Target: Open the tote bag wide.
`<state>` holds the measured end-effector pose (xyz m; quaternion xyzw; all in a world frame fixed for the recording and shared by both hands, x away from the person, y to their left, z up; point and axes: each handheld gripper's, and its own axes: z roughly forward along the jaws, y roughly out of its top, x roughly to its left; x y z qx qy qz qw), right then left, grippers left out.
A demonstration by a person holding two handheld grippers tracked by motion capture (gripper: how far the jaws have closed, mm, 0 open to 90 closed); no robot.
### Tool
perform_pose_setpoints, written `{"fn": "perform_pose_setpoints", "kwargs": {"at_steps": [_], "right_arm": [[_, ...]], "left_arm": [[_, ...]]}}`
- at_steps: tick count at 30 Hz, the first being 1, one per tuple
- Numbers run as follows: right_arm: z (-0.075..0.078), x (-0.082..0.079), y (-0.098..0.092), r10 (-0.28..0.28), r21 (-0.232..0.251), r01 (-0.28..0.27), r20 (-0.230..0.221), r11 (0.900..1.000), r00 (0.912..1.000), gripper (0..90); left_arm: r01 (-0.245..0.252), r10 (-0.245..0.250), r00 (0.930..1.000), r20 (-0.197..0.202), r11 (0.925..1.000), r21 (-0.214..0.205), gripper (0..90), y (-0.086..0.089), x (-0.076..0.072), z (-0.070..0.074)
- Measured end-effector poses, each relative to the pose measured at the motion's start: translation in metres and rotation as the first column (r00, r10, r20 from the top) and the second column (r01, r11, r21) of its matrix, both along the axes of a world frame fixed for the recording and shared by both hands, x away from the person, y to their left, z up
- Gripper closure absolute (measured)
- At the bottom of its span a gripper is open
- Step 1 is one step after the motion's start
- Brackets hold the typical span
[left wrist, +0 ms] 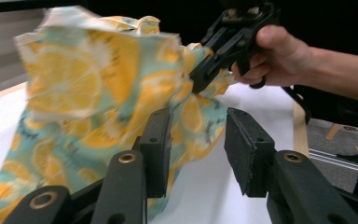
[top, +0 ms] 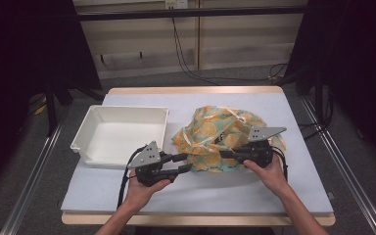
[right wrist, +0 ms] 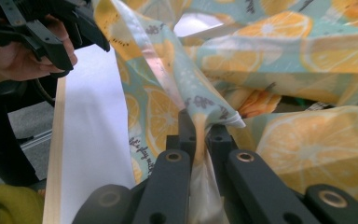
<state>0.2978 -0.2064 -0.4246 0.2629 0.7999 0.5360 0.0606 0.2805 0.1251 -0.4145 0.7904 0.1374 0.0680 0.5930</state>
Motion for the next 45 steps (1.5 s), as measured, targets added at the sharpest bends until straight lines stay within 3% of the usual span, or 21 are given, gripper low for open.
{"fn": "perform_pose_setpoints", "kwargs": {"at_steps": [3, 5, 9, 17, 23, 25, 27, 28, 29, 30, 31, 35, 39, 45], "right_arm": [[-0.005, -0.002, 0.003, 0.016, -0.015, -0.016, -0.013, 0.9998, 0.9998, 89.2], [-0.008, -0.005, 0.005, 0.022, -0.026, -0.022, -0.021, 0.9994, 0.9995, 89.2], [-0.014, -0.008, 0.009, 0.044, -0.040, -0.045, -0.036, 0.9982, 0.9984, 89.2], [-0.031, -0.016, 0.013, 0.101, -0.082, -0.108, -0.078, 0.9908, 0.9918, 89.5], [-0.039, -0.022, 0.029, 0.145, -0.119, -0.154, -0.084, 0.9808, 0.9859, 89.5], [-0.039, -0.023, 0.031, 0.154, -0.120, -0.163, -0.080, 0.9793, 0.9849, 89.4], [-0.040, -0.023, 0.032, 0.157, -0.115, -0.166, -0.079, 0.9794, 0.9844, 89.3], [-0.040, -0.023, 0.031, 0.159, -0.112, -0.167, -0.081, 0.9795, 0.9840, 89.1], [-0.041, -0.023, 0.031, 0.153, -0.114, -0.162, -0.082, 0.9802, 0.9848, 88.1], [-0.041, -0.023, 0.031, 0.153, -0.114, -0.162, -0.082, 0.9802, 0.9848, 88.1], [-0.041, -0.022, 0.030, 0.150, -0.111, -0.158, -0.083, 0.9811, 0.9853, 86.2], [-0.035, -0.022, 0.025, 0.123, -0.099, -0.130, -0.074, 0.9865, 0.9897, 71.0], [-0.022, -0.026, 0.015, 0.091, -0.082, -0.095, -0.052, 0.9921, 0.9945, 57.4], [0.000, -0.035, -0.010, 0.025, -0.034, -0.025, -0.005, 0.9991, 0.9997, 54.1]], "left_arm": [[-0.030, 0.030, 0.9996, 0.001, 0.9993, 0.023, 52.5, -0.008, 0.007, -0.005], [-0.011, 0.011, 0.9996, -0.026, 0.9999, 0.009, 50.7, -0.012, 0.011, -0.008], [-0.007, 0.008, 0.9995, -0.030, 0.9993, 0.037, 46.9, -0.024, 0.016, -0.013], [-0.011, 0.015, 0.9981, -0.060, 0.9980, 0.062, 47.3, -0.025, 0.029, -0.026], [0.017, -0.012, 0.9967, -0.080, 0.9980, 0.061, 40.1, -0.031, 0.028, -0.032], [0.001, 0.005, 0.9979, -0.065, 0.9957, 0.092, 44.5, -0.033, 0.028, -0.033], [0.007, 0.000, 0.9964, -0.085, 0.9965, 0.084, 59.1, -0.033, 0.032, -0.036], [-0.004, 0.011, 0.9968, -0.079, 0.9951, 0.099, 67.7, -0.032, 0.033, -0.037], [0.005, 0.004, 0.9960, -0.089, 0.9949, 0.100, 82.8, -0.031, 0.035, -0.038], [0.006, 0.004, 0.9945, -0.104, 0.9955, 0.095, 82.8, -0.031, 0.036, -0.039], [-0.009, 0.019, 0.9942, -0.106, 0.9952, 0.097, 89.1, -0.030, 0.037, -0.040], [0.002, 0.014, 0.9889, -0.148, 0.9938, 0.111, 90.0, -0.026, 0.040, -0.044], [-0.004, 0.023, 0.9885, -0.150, 0.9923, 0.124, 90.0, -0.017, 0.034, -0.043], [-0.044, 0.068, 0.9814, -0.180, 0.9901, 0.133, 90.0, 0.010, 0.033, -0.045]]}}
